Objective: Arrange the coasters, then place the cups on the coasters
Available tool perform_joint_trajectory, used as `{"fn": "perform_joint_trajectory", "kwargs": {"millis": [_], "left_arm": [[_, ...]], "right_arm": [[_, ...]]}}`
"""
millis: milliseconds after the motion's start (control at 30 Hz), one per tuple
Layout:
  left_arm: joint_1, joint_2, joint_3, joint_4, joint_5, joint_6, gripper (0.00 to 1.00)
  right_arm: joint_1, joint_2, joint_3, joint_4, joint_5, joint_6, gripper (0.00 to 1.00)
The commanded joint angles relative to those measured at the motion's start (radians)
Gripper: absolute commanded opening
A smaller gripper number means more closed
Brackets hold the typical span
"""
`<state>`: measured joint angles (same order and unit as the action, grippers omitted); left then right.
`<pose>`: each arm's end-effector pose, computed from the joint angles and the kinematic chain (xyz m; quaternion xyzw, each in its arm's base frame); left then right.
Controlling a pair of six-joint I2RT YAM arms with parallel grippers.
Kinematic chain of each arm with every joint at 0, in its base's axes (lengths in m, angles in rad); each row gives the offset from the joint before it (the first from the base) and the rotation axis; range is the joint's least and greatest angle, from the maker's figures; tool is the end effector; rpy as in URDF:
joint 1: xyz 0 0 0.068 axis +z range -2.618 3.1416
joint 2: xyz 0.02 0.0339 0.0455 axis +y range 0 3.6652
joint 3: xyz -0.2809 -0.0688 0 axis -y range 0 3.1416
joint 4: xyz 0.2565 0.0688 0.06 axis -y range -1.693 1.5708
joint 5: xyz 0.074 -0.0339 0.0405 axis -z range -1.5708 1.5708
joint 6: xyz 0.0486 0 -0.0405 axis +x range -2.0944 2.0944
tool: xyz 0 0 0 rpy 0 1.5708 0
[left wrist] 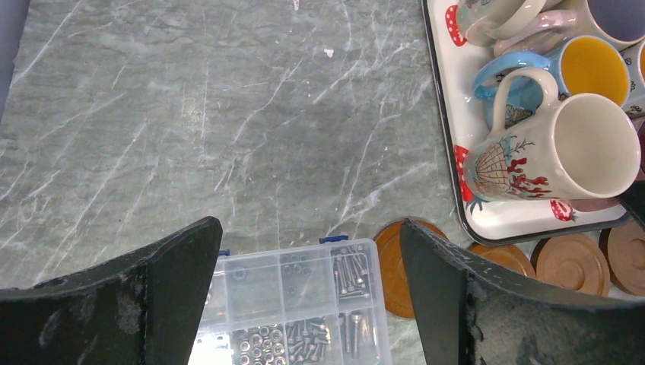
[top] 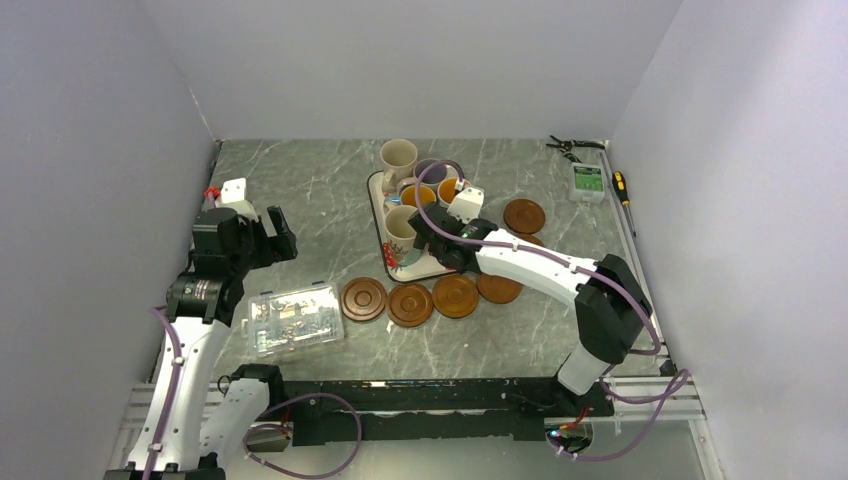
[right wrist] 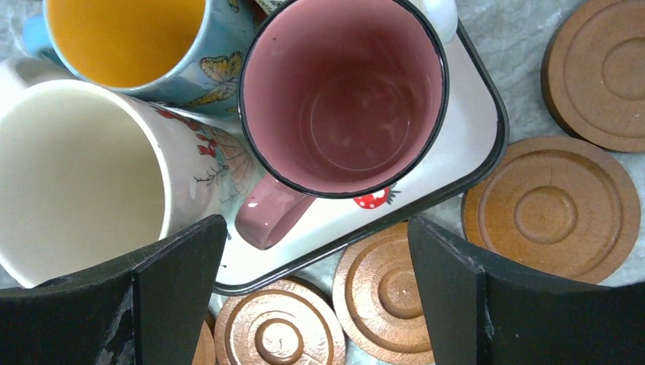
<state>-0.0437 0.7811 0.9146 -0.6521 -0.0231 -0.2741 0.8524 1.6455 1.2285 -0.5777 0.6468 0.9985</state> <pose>0.1731 -0.0064 0.3441 -0.1052 0.8583 -0.0696 0.4974 0.2598 0.2527 0.2500 0.1564 0.9001 0.0319 0.4054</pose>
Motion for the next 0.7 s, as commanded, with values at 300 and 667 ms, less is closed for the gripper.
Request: {"fn": "perform_joint_trajectory", "kwargs": {"millis": [300,667], "left_arm": [[-0.006,-0.008,0.010,0.036,0.002,0.006,0.94],[-0.008,-0.002,0.010,0.039,0.000,0.006,0.94]], "right_arm": [[-0.008,0.047,0.013,0.012,0.084,0.045,0.95],[-0.070,-0.105,-0.119,0.047,0.035,-0.039,0.88]]}}
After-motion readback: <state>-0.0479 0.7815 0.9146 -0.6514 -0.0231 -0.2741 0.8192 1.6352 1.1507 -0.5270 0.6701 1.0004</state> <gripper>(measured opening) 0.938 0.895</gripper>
